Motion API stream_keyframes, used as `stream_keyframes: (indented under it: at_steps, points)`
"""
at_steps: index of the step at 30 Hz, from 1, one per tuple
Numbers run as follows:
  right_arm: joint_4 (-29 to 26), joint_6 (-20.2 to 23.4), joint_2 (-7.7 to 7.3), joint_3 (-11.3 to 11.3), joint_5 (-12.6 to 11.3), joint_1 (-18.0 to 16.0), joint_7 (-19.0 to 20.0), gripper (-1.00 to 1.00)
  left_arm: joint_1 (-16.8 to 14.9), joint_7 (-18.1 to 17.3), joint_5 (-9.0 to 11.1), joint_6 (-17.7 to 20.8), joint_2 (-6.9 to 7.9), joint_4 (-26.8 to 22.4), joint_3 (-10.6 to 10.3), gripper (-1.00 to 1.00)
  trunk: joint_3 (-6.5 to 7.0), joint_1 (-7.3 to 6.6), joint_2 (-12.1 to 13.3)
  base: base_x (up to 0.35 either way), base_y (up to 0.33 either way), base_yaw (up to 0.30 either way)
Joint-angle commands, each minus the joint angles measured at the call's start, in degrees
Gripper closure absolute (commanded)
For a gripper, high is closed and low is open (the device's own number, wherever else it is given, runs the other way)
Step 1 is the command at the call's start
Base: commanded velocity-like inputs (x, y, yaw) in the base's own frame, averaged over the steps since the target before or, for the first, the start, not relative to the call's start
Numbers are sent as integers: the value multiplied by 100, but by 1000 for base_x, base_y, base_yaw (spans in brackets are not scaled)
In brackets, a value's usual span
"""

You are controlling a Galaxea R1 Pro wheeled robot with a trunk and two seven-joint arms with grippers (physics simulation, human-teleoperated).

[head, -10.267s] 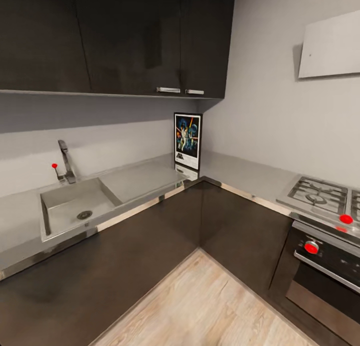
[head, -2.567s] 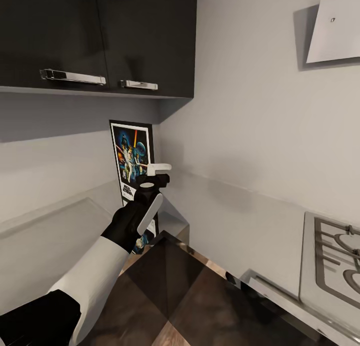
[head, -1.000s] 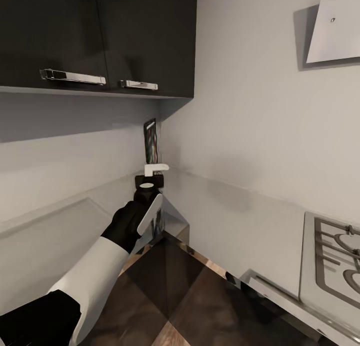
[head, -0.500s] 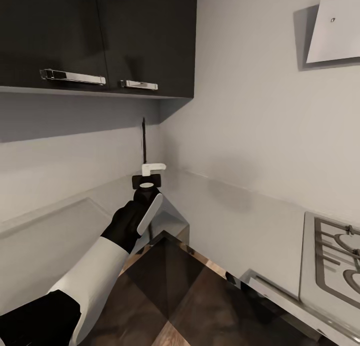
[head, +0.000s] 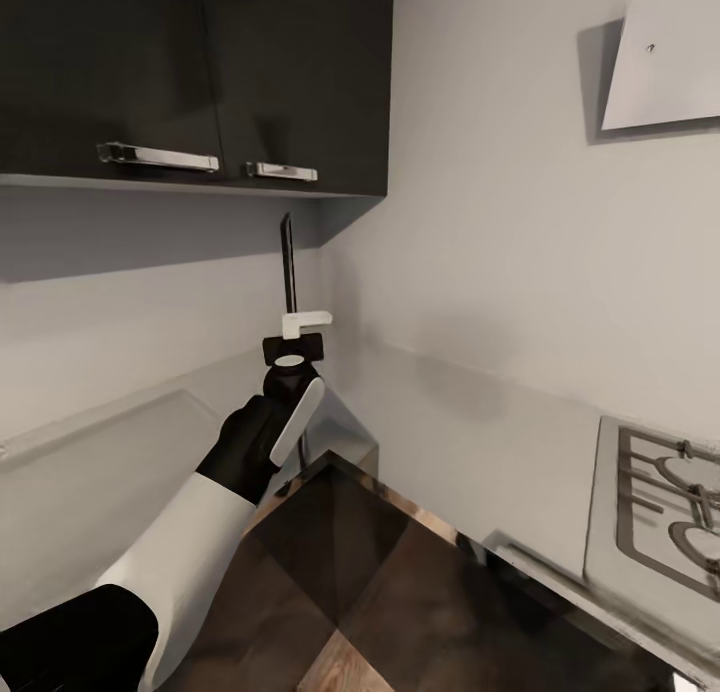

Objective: Pick up the poster from the kitchen countertop and hang it on one of the wall nails in the kitchen.

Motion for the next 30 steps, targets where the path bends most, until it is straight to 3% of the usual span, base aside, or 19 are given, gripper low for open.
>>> stream_keyframes:
  at_steps: [1,30]
  points:
    - [4,-23,1,-37,-1,-4,5,-100,-6,51,28,23,0,-5,-10,100,-6,-3,-4,-310,0,0]
    - [-46,-30,1,-51,-17,-4,-4,-100,71,34,37,153,0,-14,-29,100,-6,-3,-4,-336,0,0]
